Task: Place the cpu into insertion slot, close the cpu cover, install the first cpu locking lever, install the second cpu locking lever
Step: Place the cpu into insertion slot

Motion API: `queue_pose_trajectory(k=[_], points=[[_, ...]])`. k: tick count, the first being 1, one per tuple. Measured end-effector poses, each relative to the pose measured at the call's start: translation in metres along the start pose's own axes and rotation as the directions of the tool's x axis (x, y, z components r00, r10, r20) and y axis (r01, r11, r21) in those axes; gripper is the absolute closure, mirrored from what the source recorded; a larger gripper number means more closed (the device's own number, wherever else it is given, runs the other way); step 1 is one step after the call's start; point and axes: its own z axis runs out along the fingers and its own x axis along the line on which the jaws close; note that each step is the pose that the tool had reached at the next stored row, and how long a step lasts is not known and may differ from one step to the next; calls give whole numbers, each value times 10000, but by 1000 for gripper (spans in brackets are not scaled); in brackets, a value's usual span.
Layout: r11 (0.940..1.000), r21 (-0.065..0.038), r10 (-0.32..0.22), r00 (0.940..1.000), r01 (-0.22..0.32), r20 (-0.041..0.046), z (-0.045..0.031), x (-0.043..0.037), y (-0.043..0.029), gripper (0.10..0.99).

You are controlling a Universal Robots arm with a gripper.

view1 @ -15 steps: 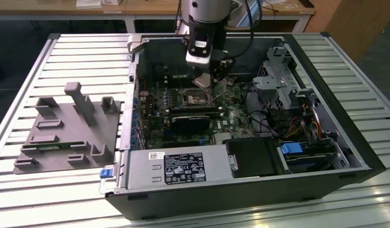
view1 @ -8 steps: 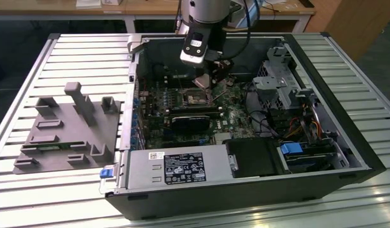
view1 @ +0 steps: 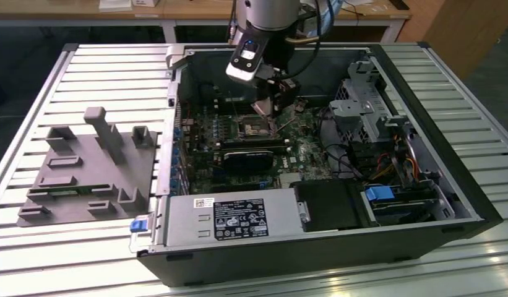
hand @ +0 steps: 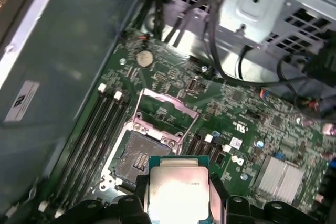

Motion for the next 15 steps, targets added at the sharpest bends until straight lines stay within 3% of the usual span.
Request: queue_pose_trajectory(k=[3, 7, 11, 15], points=[[9985, 12, 544, 9985, -544, 43, 3, 0, 0, 549], [9921, 23, 1256, 9920, -1256, 101, 6, 0, -1, 549], [9808, 30, 1949, 9807, -1950, 158, 9, 0, -1, 549], [9652, 32, 2612, 9650, -2613, 214, 12, 0, -1, 549]])
